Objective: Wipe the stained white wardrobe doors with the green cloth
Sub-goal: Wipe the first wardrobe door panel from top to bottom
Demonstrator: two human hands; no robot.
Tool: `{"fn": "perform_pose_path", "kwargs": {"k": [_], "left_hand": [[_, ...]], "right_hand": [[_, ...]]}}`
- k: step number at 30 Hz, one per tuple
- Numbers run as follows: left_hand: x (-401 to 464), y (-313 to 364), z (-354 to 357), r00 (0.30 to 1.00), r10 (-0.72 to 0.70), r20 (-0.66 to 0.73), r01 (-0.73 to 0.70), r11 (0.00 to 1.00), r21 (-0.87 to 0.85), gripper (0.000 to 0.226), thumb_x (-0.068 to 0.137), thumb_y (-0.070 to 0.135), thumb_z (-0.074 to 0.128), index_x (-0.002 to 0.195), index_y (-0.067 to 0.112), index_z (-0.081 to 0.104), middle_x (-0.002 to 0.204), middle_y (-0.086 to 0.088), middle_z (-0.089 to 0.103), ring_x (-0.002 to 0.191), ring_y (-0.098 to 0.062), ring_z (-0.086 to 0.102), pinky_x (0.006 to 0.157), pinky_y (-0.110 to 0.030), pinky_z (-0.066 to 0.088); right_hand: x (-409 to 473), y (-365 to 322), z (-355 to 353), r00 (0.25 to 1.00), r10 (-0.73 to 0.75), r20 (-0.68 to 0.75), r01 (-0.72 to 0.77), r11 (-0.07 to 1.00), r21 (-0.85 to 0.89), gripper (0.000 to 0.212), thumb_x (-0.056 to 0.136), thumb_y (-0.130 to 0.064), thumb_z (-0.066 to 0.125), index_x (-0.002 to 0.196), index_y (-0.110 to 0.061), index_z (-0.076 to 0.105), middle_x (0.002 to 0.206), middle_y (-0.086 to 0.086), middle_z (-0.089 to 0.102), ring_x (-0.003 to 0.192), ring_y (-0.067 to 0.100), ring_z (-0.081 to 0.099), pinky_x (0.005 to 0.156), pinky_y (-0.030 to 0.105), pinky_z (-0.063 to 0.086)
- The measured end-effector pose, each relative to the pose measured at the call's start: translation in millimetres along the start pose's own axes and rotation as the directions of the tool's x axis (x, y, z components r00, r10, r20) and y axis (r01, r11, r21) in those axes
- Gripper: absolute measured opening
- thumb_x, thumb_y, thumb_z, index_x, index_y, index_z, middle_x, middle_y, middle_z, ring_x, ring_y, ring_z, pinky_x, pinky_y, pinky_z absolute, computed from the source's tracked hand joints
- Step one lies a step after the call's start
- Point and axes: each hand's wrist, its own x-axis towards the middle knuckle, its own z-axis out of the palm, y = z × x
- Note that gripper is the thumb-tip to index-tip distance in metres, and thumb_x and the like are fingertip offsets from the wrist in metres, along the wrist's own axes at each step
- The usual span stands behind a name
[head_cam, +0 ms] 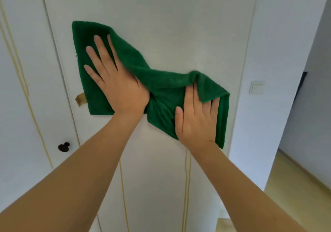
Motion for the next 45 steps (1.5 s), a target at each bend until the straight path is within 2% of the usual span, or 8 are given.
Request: {"fn": "perform_pose_path", "kwargs": {"k": [7, 11, 15, 23, 30, 34, 38, 45], "left_hand": [[-4, 9, 2, 0.998, -0.051, -0.037, 0.049, 0.997, -0.053, 0.067, 0.099, 0.034, 0.031, 0.161, 0.010, 0.018, 0.168, -0.016, 0.013, 0.155, -0.039, 0.007, 0.124, -0.059, 0.002], [-7, 14, 5, 0.997, -0.060, -0.044, 0.058, 0.996, -0.061, 0.066, 0.099, 0.032, 0.032, 0.161, 0.010, 0.018, 0.167, -0.015, 0.014, 0.155, -0.039, 0.007, 0.124, -0.059, 0.003], [-15, 4, 4, 0.998, 0.069, 0.001, -0.069, 0.997, -0.047, 0.065, 0.100, 0.031, 0.036, 0.160, 0.011, 0.019, 0.167, -0.015, 0.015, 0.154, -0.039, 0.008, 0.124, -0.058, 0.002], [87, -63, -25, 0.964, 0.267, 0.009, -0.266, 0.963, -0.030, 0.064, 0.100, 0.041, 0.038, 0.160, 0.022, 0.024, 0.167, -0.008, 0.018, 0.155, -0.033, 0.011, 0.125, -0.052, 0.005], [-37, -57, 4, 0.971, -0.236, -0.035, 0.230, 0.965, -0.128, 0.067, 0.094, 0.031, 0.033, 0.157, 0.010, 0.032, 0.165, -0.013, 0.023, 0.154, -0.037, 0.015, 0.123, -0.060, 0.011], [-60, -73, 6, 0.999, 0.016, 0.045, -0.014, 0.999, -0.049, 0.060, 0.094, 0.027, 0.034, 0.148, 0.003, 0.046, 0.163, -0.020, 0.026, 0.151, -0.043, 0.016, 0.122, -0.063, 0.011], [2, -100, -3, 0.910, 0.413, 0.037, -0.414, 0.910, 0.022, 0.060, 0.099, 0.038, 0.038, 0.155, 0.017, 0.038, 0.163, -0.013, 0.029, 0.152, -0.038, 0.019, 0.123, -0.060, 0.011], [-39, -56, 5, 0.977, -0.210, -0.038, 0.204, 0.970, -0.129, 0.067, 0.093, 0.034, 0.035, 0.158, 0.019, 0.029, 0.166, -0.007, 0.023, 0.155, -0.032, 0.012, 0.123, -0.060, 0.004]], "right_hand": [[118, 56, -43, 0.992, -0.004, -0.126, -0.003, 0.998, -0.060, 0.062, 0.101, -0.037, 0.029, 0.156, -0.009, 0.023, 0.162, 0.010, 0.023, 0.146, 0.031, 0.026, 0.121, 0.052, 0.010], [70, 38, -28, 0.983, 0.144, -0.114, -0.147, 0.989, -0.023, 0.063, 0.102, -0.035, 0.029, 0.156, -0.003, 0.019, 0.162, 0.016, 0.018, 0.149, 0.035, 0.016, 0.122, 0.052, 0.006], [-18, 17, -5, 0.996, 0.076, 0.051, -0.075, 0.997, -0.011, 0.062, 0.100, -0.034, 0.030, 0.151, -0.001, 0.023, 0.156, 0.021, 0.029, 0.139, 0.040, 0.026, 0.119, 0.058, 0.010], [91, -31, -23, 0.975, 0.212, -0.071, -0.211, 0.977, 0.021, 0.066, 0.104, -0.043, 0.025, 0.155, -0.002, 0.017, 0.162, 0.015, 0.019, 0.145, 0.037, 0.022, 0.120, 0.058, 0.008], [84, -55, -9, 0.990, 0.102, -0.097, -0.104, 0.995, -0.008, 0.066, 0.103, -0.043, 0.024, 0.155, -0.003, 0.018, 0.161, 0.015, 0.021, 0.145, 0.037, 0.024, 0.120, 0.057, 0.004], [72, -63, -5, 0.994, 0.002, -0.107, -0.006, 0.999, -0.036, 0.062, 0.102, -0.038, 0.028, 0.151, 0.000, 0.026, 0.157, 0.018, 0.031, 0.140, 0.039, 0.029, 0.119, 0.058, 0.007], [72, -61, -7, 0.992, 0.001, -0.124, -0.008, 0.999, -0.053, 0.063, 0.103, -0.040, 0.028, 0.152, 0.000, 0.027, 0.157, 0.018, 0.030, 0.141, 0.038, 0.031, 0.120, 0.059, 0.010], [70, -56, -8, 0.991, -0.048, -0.122, 0.044, 0.998, -0.041, 0.063, 0.104, -0.040, 0.023, 0.154, -0.001, 0.023, 0.159, 0.018, 0.025, 0.145, 0.038, 0.025, 0.120, 0.057, 0.007]]}}
